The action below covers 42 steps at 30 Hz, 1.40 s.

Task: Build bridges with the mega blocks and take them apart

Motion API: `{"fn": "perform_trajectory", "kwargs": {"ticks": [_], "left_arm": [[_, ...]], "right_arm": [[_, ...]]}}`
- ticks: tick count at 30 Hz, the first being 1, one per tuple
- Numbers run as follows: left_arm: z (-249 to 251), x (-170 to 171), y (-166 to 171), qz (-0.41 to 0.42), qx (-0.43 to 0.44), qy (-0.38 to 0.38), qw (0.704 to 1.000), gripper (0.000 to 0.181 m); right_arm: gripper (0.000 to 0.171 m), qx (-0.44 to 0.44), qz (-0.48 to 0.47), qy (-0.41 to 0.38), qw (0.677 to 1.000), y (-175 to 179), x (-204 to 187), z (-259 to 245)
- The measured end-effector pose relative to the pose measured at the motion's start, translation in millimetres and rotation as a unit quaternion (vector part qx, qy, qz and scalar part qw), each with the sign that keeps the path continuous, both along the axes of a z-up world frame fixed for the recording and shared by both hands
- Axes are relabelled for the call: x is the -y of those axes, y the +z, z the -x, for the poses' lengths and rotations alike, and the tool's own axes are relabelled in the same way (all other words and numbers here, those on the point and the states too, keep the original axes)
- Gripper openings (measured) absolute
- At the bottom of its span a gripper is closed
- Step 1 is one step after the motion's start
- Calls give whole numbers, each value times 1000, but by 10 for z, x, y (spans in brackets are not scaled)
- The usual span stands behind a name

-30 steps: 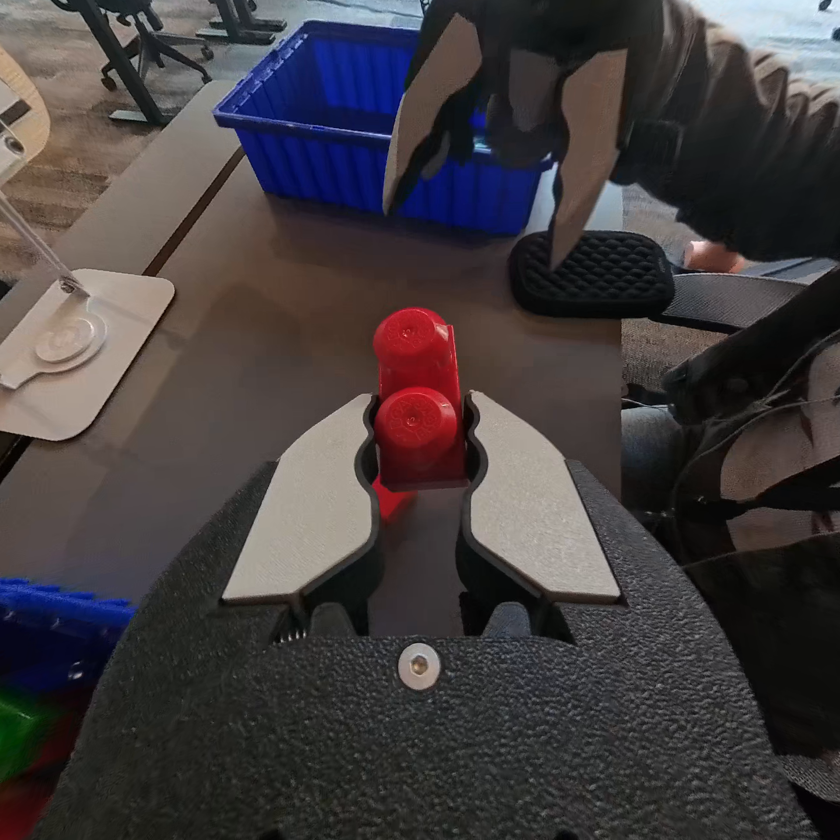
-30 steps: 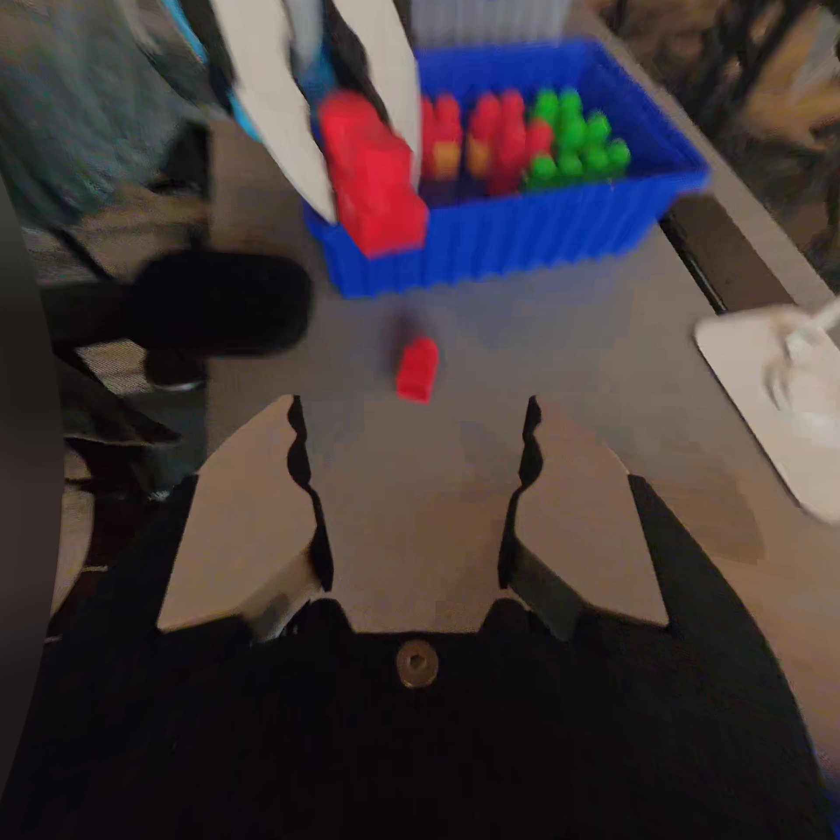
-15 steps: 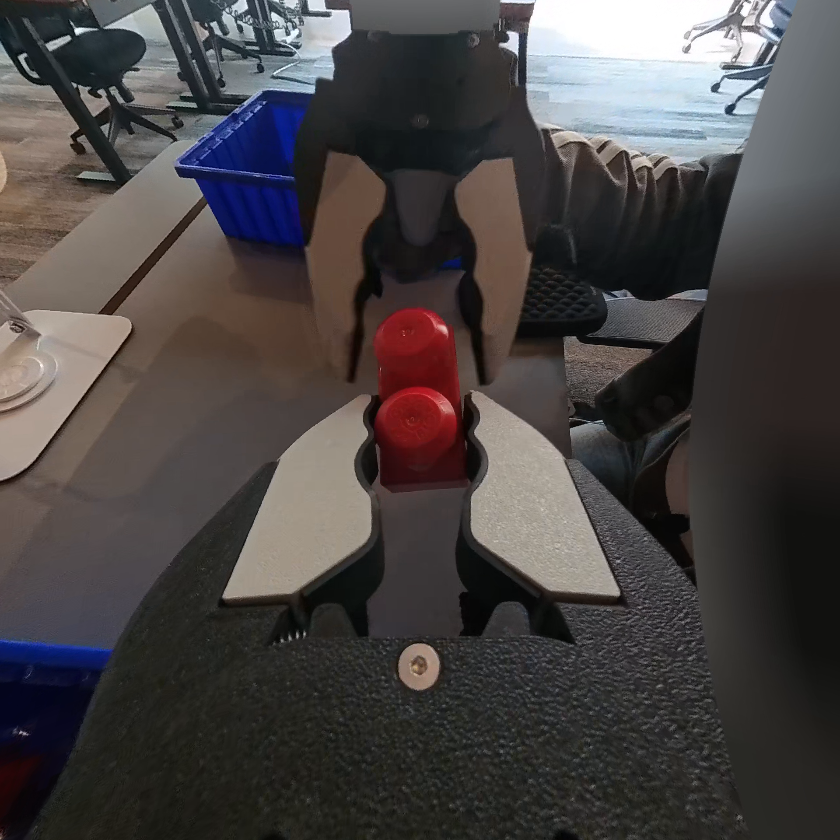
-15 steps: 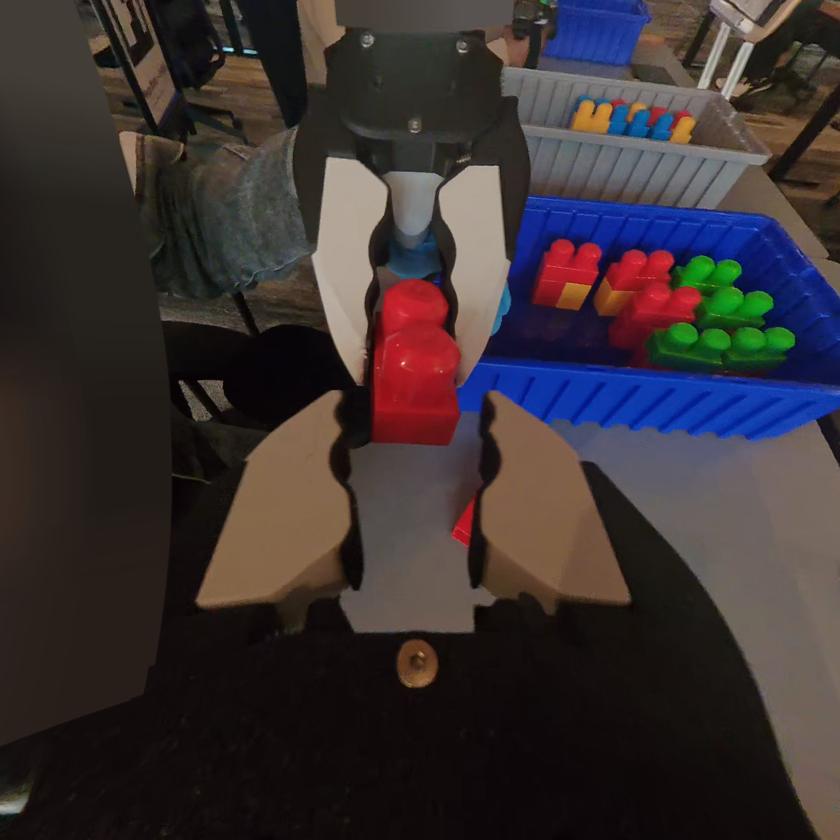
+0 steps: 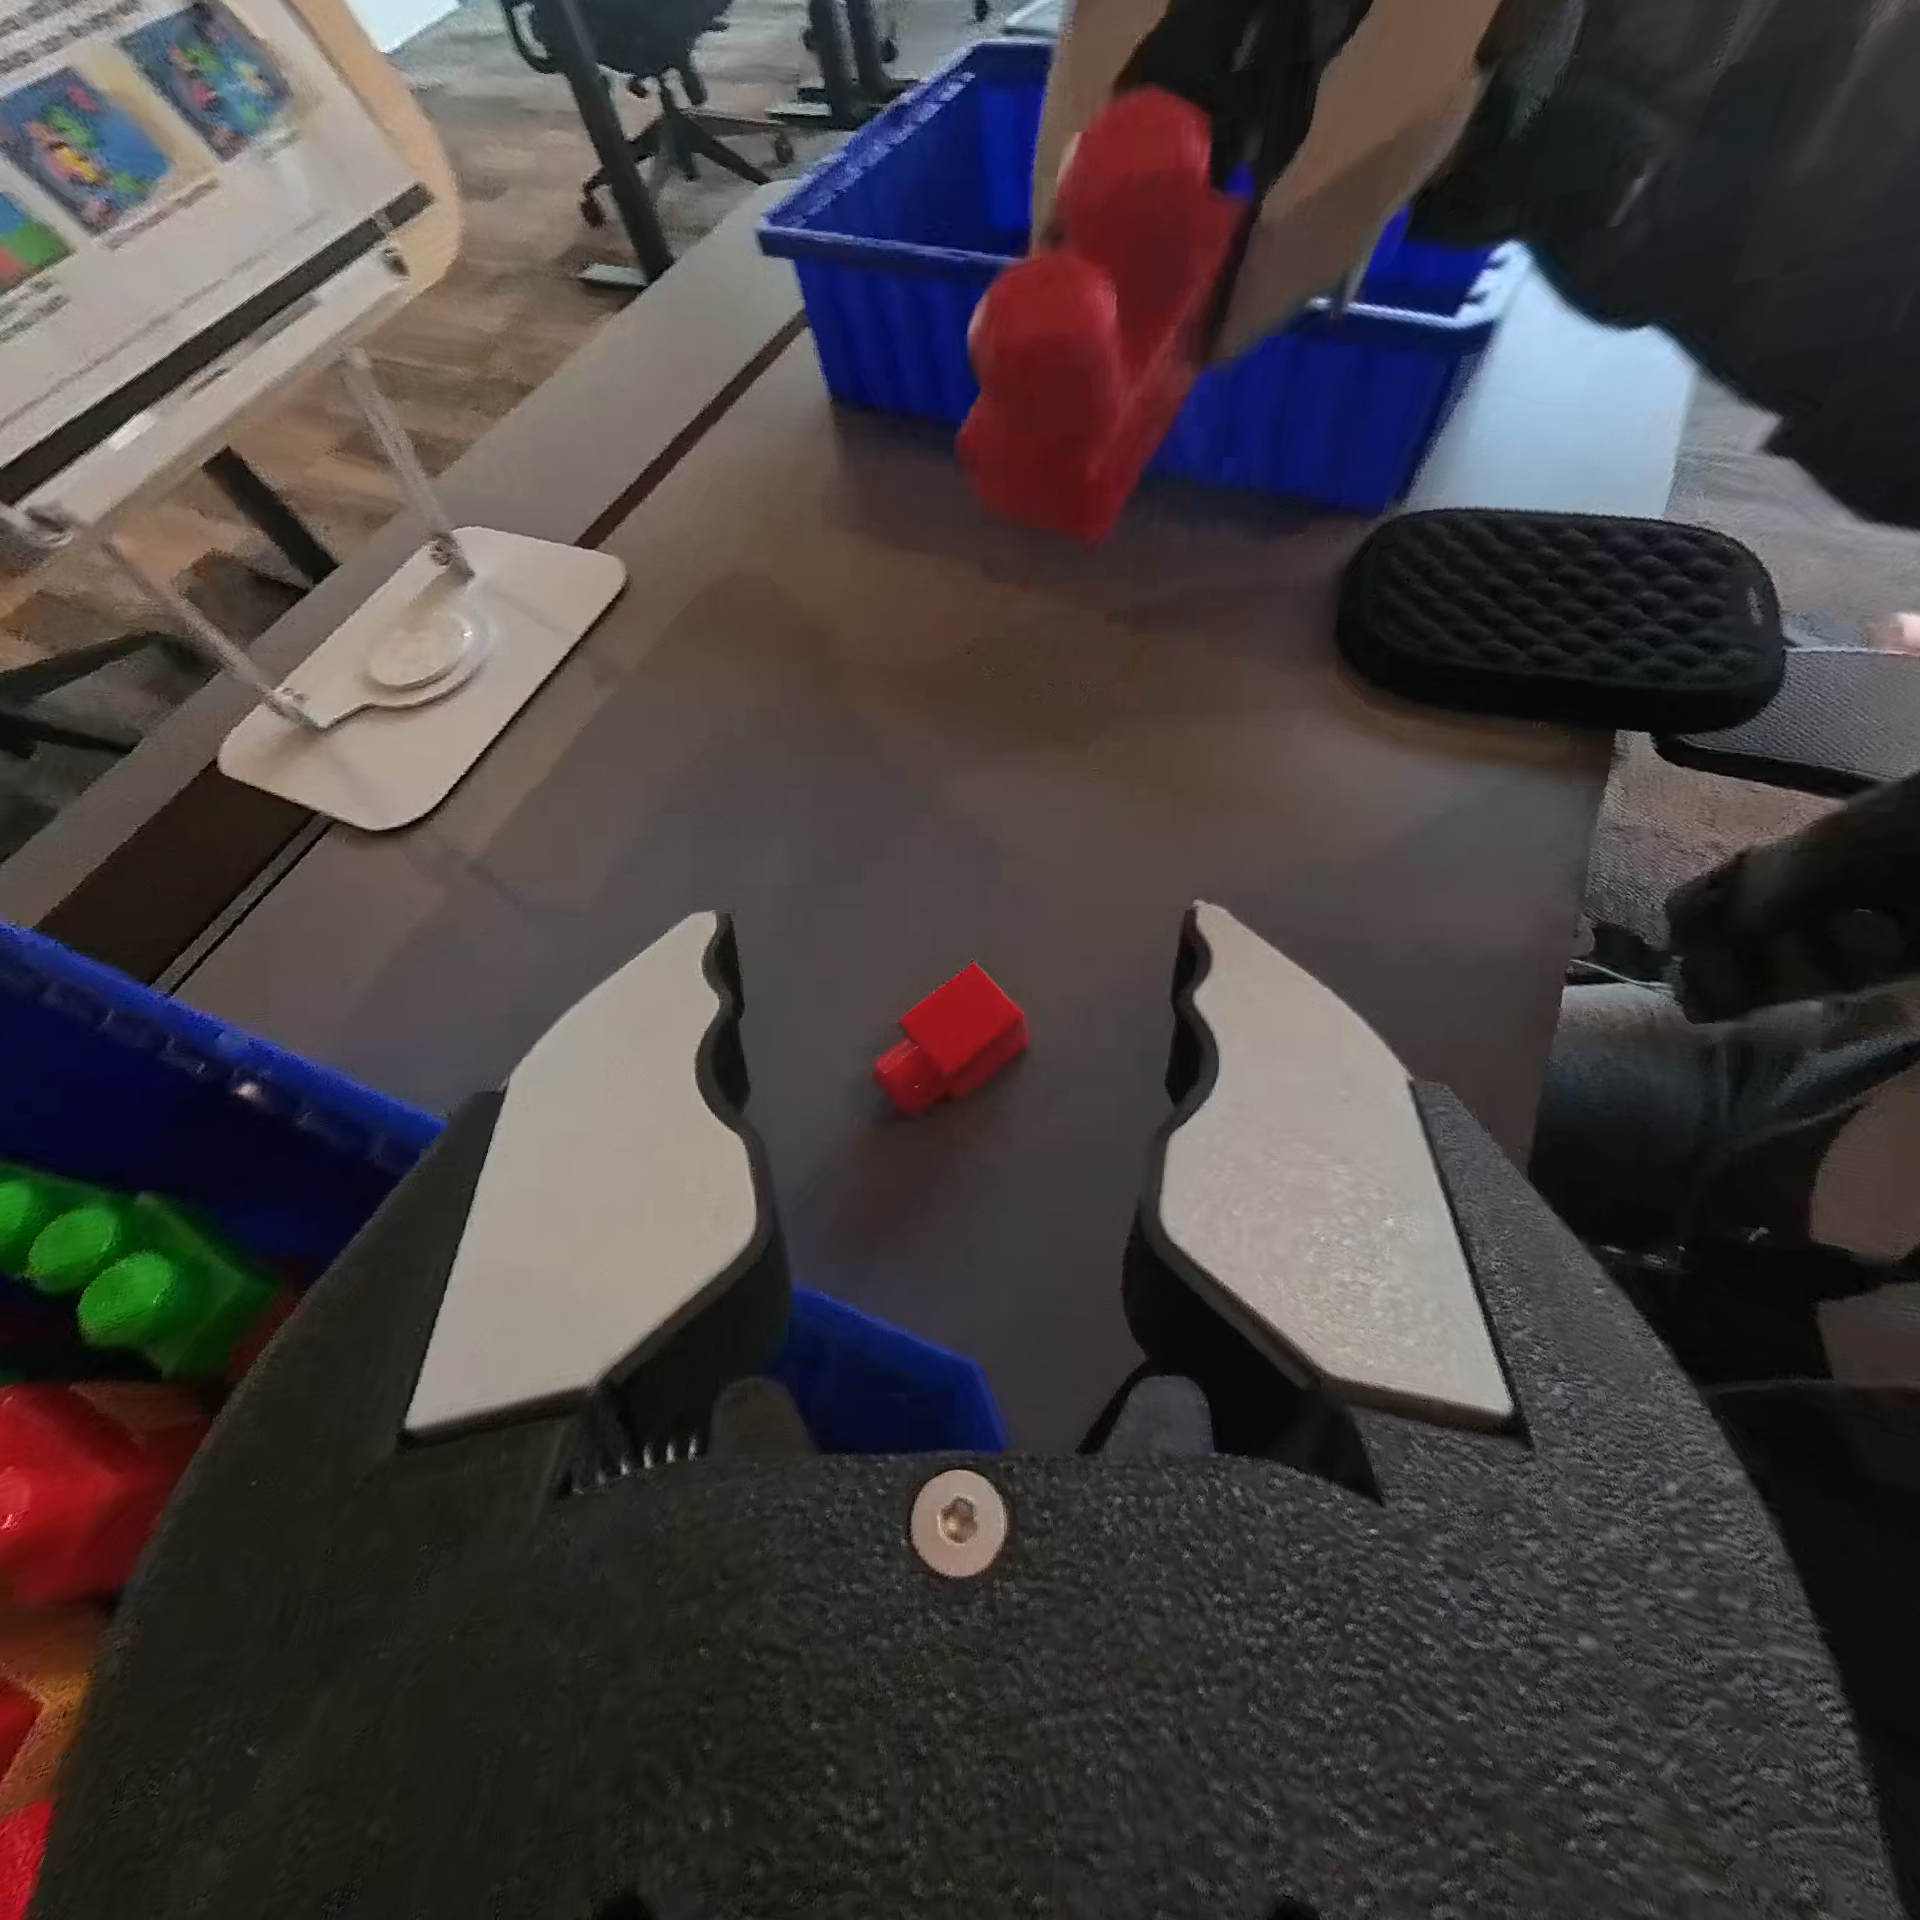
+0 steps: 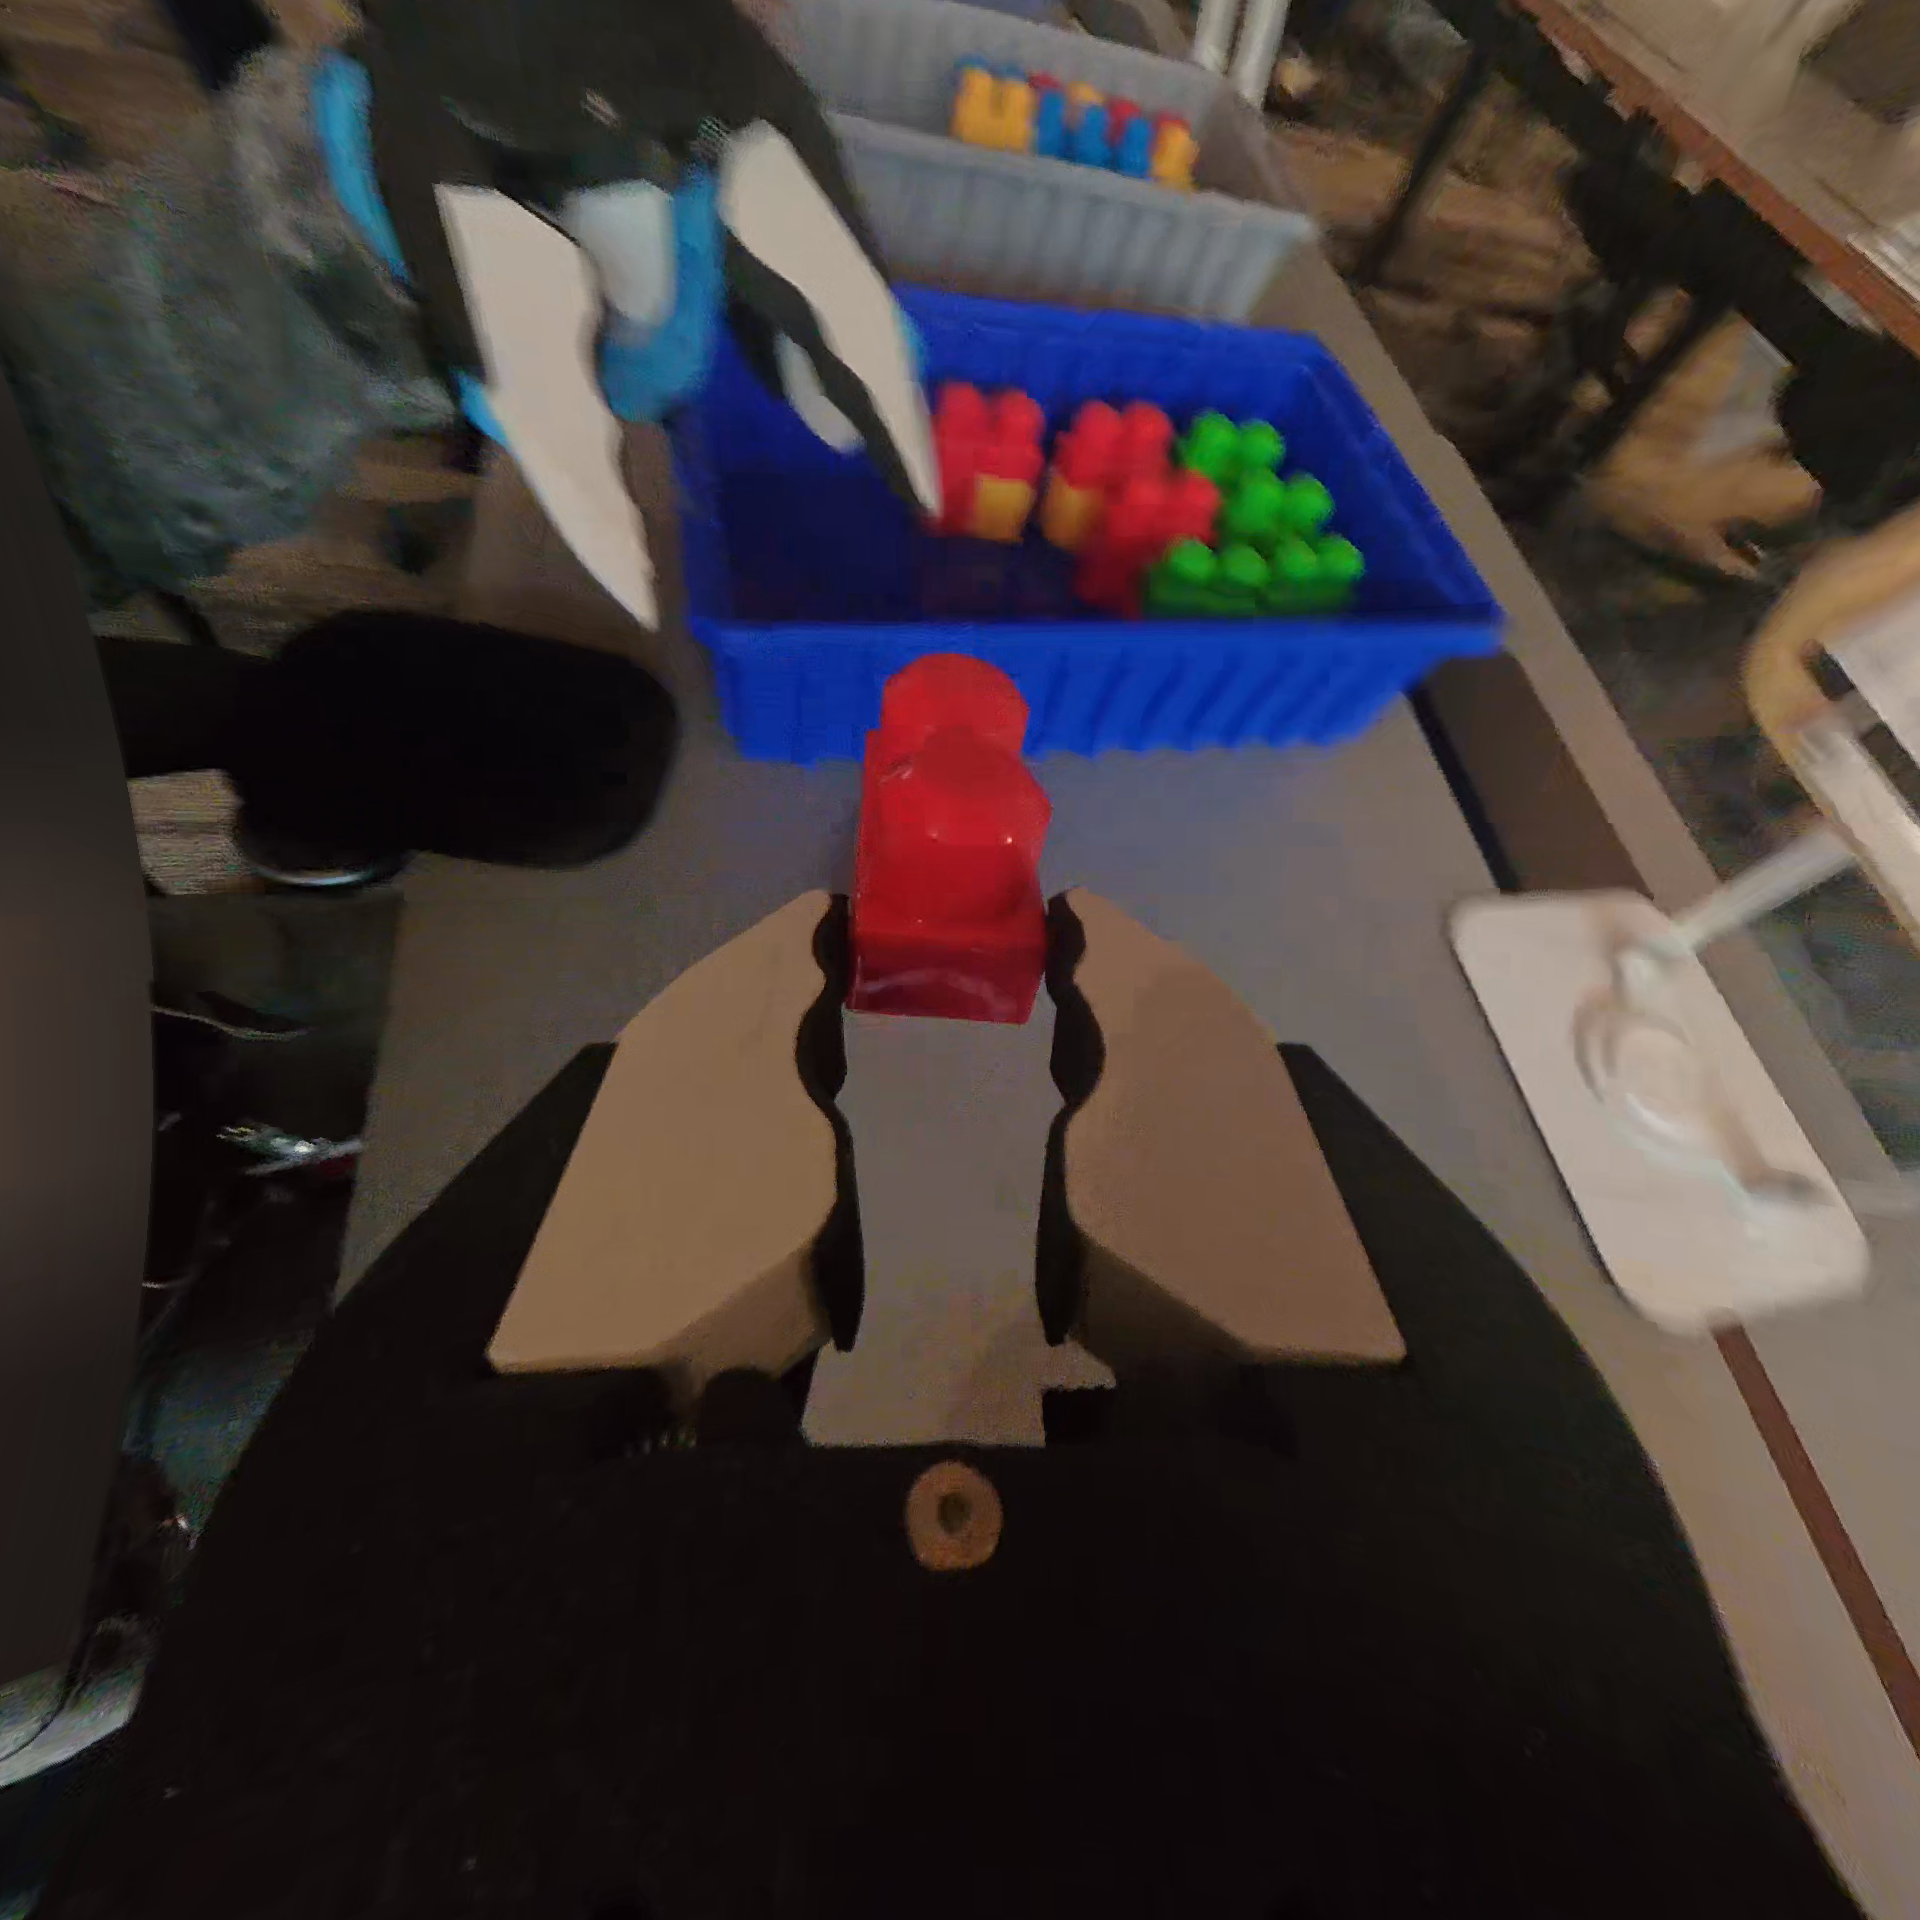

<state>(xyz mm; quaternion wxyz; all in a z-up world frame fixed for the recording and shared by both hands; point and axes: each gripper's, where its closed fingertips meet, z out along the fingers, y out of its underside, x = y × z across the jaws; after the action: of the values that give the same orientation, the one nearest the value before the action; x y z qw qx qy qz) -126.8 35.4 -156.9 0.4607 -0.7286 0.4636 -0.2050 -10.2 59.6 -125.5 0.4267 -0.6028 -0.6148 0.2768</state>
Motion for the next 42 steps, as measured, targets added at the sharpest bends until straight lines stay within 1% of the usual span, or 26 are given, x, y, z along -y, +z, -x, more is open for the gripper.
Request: {"fn": "perform_trajectory", "kwargs": {"ticks": [2, 3, 5, 8, 10, 12, 14, 18, 23, 27, 28, 29, 31, 33, 34, 36, 38, 40, 42], "left_arm": [[117, -32, -14, -9, -3, 27, 1000, 78], [172, -30, -36, -10, -8, 37, 999, 74], [265, -32, -77, -8, -14, 59, 998, 72], [378, -43, -135, -6, -20, 91, 996, 70], [422, -44, -160, -6, -17, 104, 994, 68], [461, -53, -179, -5, -12, 119, 993, 67], [497, -56, -183, -6, -7, 132, 991, 66], [544, -39, -161, -12, 8, 145, 989, 64], [587, -10, -154, -19, 12, 152, 988, 62], [609, -7, -134, -21, 16, 153, 988, 61], [611, -8, -124, -22, 18, 153, 988, 60], [607, -4, -115, -25, 21, 151, 988, 60], [609, 2, -111, -25, 22, 150, 988, 60], [614, 11, -108, -26, 19, 148, 988, 59], [617, 16, -102, -27, 20, 148, 988, 59], [616, 27, -88, -30, 22, 145, 989, 59], [615, 34, -74, -32, 23, 143, 989, 58], [615, 41, -56, -35, 25, 140, 989, 58], [615, 56, -42, -36, 28, 135, 990, 57]], "right_arm": [[36, 33, 0, -79, 996, -51, -247, -425], [36, 56, -2, -123, 991, -99, -380, -685], [36, 100, 3, -211, 972, -206, -626, -1270], [36, 156, 14, -343, 926, -380, -936, -2235], [36, 169, 41, -408, 896, -530, -1054, -2769], [36, 181, 73, -453, 870, -734, -1123, -3179], [36, 211, 101, -482, 844, -982, -1154, -3492], [36, 239, 151, -509, 813, -1406, -1211, -3801], [37, 241, 183, -523, 797, -1696, -1242, -3934], [37, 218, 201, -529, 795, -1771, -1203, -3956], [45, 212, 203, -530, 796, -1765, -1193, -3959], [61, 205, 207, -534, 794, -1750, -1182, -3961], [82, 191, 211, -541, 792, -1672, -1162, -3942], [98, 179, 197, -544, 796, -1503, -1155, -3877], [103, 175, 187, -542, 800, -1384, -1149, -3808], [106, 163, 142, -530, 820, -1068, -1155, -3548], [109, 145, 88, -494, 853, -725, -1143, -3084], [109, 113, 49, -437, 891, -455, -1065, -2417], [103, 86, 41, -353, 931, -350, -843, -1626]]}}
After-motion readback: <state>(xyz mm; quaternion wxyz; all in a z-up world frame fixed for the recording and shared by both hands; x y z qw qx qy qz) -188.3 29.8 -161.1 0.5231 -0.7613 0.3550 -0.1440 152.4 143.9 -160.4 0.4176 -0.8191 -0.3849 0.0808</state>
